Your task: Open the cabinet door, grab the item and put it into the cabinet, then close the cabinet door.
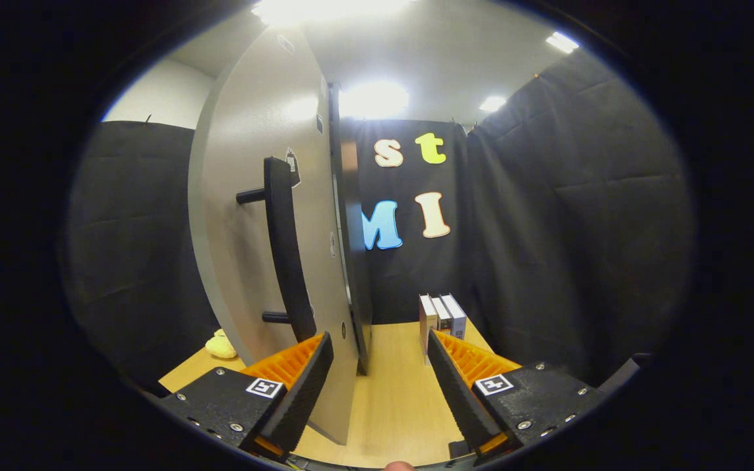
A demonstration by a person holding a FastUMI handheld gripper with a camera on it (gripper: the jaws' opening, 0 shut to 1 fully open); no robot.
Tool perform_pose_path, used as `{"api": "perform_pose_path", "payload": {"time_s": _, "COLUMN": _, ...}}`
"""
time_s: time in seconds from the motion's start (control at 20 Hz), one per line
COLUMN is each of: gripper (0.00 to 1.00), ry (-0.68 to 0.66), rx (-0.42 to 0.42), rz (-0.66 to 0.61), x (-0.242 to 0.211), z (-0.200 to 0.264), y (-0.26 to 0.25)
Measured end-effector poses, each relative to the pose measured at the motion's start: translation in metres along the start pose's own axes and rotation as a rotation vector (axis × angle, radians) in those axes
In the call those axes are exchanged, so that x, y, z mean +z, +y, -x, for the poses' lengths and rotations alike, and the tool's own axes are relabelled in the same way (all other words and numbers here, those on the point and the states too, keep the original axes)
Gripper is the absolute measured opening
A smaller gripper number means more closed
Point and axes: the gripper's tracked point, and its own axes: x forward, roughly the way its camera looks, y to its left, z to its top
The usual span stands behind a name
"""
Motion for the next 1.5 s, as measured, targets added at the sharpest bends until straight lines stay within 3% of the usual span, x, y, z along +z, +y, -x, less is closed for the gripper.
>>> {"api": "perform_pose_path", "payload": {"time_s": 0.65, "gripper": 0.91, "ry": -0.047, "rx": 0.089, "rz": 0.08, "x": 0.007, "z": -0.01, "y": 0.119}}
{"api": "perform_pose_path", "payload": {"time_s": 1.5, "gripper": 0.94, "ry": 0.011, "rx": 0.02, "rz": -0.146, "x": -0.024, "z": -0.023, "y": 0.207}}
